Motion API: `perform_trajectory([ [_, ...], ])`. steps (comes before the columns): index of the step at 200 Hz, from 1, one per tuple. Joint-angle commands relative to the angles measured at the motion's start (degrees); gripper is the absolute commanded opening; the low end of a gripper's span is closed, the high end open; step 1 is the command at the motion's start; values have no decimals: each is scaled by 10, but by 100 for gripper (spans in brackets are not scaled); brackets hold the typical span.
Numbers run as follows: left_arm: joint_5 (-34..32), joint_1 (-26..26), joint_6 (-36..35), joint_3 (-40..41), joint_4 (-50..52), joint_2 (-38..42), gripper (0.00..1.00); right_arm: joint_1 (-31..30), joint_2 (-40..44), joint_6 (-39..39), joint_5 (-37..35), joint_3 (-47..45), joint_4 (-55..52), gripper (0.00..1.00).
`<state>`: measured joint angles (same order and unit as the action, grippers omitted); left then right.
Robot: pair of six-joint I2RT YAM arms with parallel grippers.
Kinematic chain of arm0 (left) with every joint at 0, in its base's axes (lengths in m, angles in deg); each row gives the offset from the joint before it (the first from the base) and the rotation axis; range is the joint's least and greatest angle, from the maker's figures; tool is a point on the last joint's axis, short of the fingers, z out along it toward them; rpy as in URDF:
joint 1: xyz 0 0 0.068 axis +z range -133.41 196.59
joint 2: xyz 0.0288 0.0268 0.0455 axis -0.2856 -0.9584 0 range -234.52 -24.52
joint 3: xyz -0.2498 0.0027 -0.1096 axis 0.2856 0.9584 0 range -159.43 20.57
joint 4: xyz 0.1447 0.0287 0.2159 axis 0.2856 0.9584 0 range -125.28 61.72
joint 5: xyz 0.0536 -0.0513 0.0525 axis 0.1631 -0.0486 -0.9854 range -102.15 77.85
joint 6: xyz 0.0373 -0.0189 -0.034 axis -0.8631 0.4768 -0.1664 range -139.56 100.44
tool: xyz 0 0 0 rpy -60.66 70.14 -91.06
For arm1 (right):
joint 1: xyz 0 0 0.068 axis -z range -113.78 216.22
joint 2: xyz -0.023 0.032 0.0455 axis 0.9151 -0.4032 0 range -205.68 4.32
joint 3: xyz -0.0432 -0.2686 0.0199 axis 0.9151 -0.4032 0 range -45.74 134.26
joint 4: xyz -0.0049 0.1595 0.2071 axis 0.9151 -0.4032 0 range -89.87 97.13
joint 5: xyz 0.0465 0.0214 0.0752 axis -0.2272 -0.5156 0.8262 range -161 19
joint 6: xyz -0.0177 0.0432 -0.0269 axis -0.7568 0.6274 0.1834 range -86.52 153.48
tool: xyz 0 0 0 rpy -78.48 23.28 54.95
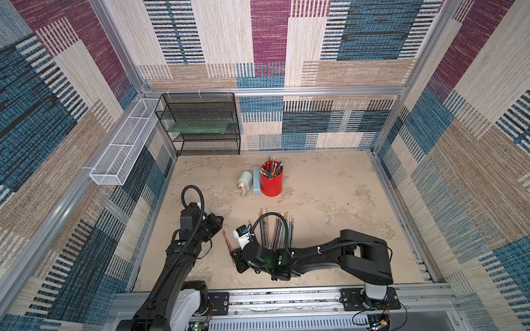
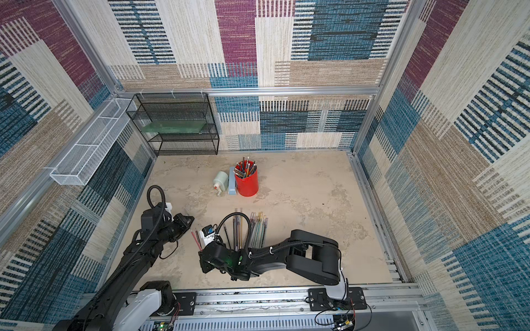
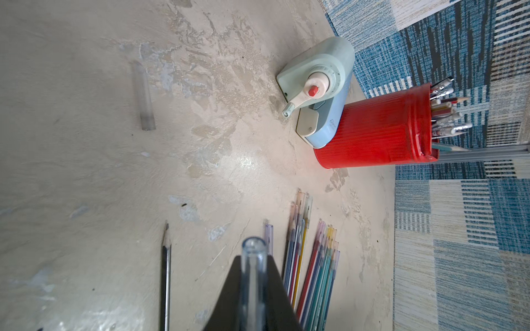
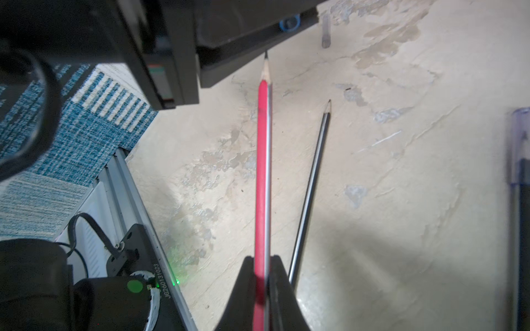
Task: Remove the protective cover of the pencils
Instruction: Remove the protective sleeve from the pencil, then place the pencil at the center of the board.
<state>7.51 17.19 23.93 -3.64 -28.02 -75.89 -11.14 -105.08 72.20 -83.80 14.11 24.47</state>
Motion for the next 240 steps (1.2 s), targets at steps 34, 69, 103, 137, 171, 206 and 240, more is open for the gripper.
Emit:
perform_trajectory([
  [34,-66,0,-49,-38,-1,-43,0,-2,22,37,-53,-23,11,0],
  [69,-158,1,-118,-132,67,-103,0,5,-1,68,-66,0,-34,0],
  [103,-177,1,-132,-132,30,-149,0,20,-31,81,-55,38,-72,0],
  [137,-162,2,-141,-155,15,-214,0,35,-65,88,-36,71,-103,0],
  [171,-167,2,-139,-170,13,-243,0,45,-100,88,-8,106,-124,0],
  [206,-168,2,-136,-172,15,-253,0,45,-113,87,-3,125,-131,5],
  [240,-166,2,-134,-171,14,-256,0,44,-119,90,2,126,-132,12],
])
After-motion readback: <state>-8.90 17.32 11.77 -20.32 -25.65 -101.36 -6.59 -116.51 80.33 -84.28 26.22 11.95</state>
